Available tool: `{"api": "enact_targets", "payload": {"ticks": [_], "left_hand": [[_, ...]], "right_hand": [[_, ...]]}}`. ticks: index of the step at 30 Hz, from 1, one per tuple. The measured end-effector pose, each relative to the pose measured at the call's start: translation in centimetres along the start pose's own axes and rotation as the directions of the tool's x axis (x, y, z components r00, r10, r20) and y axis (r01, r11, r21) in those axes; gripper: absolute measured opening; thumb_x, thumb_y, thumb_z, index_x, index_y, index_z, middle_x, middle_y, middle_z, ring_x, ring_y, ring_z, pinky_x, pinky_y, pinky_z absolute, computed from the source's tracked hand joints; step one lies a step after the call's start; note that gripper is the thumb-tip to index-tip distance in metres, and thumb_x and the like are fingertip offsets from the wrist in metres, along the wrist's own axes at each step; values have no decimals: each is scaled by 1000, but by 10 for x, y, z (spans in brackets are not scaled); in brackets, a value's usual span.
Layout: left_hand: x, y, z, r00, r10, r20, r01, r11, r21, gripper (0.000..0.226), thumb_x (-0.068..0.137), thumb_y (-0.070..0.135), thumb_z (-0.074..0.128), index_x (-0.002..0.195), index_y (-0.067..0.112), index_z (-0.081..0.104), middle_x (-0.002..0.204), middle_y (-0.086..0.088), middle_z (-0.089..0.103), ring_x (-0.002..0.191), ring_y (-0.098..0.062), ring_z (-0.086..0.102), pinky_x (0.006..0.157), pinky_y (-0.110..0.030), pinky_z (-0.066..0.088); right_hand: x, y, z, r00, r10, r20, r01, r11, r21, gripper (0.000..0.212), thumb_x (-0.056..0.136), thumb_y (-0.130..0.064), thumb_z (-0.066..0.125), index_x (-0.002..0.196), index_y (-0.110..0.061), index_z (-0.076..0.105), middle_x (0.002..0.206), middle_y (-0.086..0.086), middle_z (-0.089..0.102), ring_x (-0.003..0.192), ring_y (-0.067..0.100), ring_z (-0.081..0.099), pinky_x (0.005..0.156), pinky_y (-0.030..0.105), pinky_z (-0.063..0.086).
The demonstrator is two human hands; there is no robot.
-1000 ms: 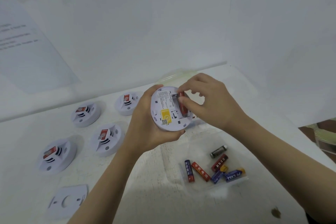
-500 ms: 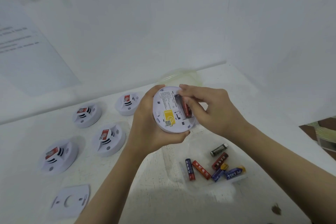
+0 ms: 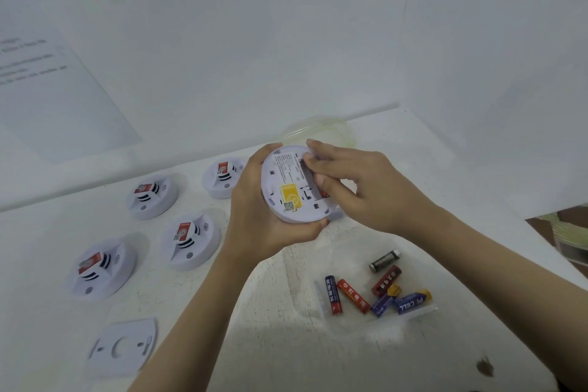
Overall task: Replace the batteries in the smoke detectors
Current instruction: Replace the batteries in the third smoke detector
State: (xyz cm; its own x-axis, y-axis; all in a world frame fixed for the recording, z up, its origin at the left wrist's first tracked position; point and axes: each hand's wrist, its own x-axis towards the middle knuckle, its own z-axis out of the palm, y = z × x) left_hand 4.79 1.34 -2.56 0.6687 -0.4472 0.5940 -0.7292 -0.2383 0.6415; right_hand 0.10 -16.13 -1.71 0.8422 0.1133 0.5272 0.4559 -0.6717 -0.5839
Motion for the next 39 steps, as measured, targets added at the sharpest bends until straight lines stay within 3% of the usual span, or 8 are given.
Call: {"api": "enact_targets", "payload": {"ticks": [4,8,16,22,28,30,33,39], "left_hand": [[5,2,-2,1000,-14,-22,13,1000,-17,88,48,43,78,124,19,40,113,17,52,104,17,52,83,-1,39],[10,6,-3,999,8,-36,-8,1000,-4,86,50,43,77,123,19,38,111,19,52,104,18,52,80,0,40],[8,4,-4,999,27,-41,-26,1000,15,82,48,45,77,119,37,38,112,19,52,104,17,51,84,-1,38],[12,6,-6,995,97,-23,-96,995,35,86,49,42,79,124,34,37,112,37,51,105,17,52,85,-1,39],[14,-9,-8,999,22,28,-24,996,83,89,49,50,79,124,37,33,117,27,49,109,15,49,88,-2,38],[15,-17,-8,999,9,43,-15,992,124,94,50,54,80,128,29,32,122,24,44,112,10,48,92,-6,39],[15,-23,-10,998,-2,66,-8,988,152,95,52,54,81,129,32,31,124,26,43,115,4,48,95,-12,42],[11,-30,-8,993,-63,98,48,988,148,96,48,44,87,128,27,37,120,30,43,113,14,43,94,-3,35]], "right_hand": [[-1,-1,4,999,39,-12,-35,971,236,40,93,-16,50,132,-16,49,146,-4,36,132,-7,31,102,13,37],[-1,-5,7,991,52,-123,-3,930,367,47,91,-1,54,136,-14,42,130,-26,40,137,5,28,84,6,44],[-2,-5,13,960,-7,-280,92,952,291,38,86,7,53,123,0,53,119,-17,52,100,-7,61,72,7,49],[0,-3,8,946,-151,-286,177,982,68,32,81,9,54,112,9,62,101,13,69,81,17,63,61,14,52],[6,13,-2,992,113,-55,-86,926,367,36,86,-4,53,120,-12,59,117,2,65,119,14,56,92,22,50],[11,23,-7,971,238,-22,-206,880,429,32,90,-5,55,119,-18,62,117,1,66,106,7,63,92,26,51],[20,44,-19,961,264,78,-262,964,-40,23,87,-16,63,107,-25,70,107,-2,69,74,-3,58,73,15,46],[40,57,-23,779,440,448,-48,754,-656,17,76,-37,71,91,-29,68,91,-11,55,82,8,48,65,24,33]]}}
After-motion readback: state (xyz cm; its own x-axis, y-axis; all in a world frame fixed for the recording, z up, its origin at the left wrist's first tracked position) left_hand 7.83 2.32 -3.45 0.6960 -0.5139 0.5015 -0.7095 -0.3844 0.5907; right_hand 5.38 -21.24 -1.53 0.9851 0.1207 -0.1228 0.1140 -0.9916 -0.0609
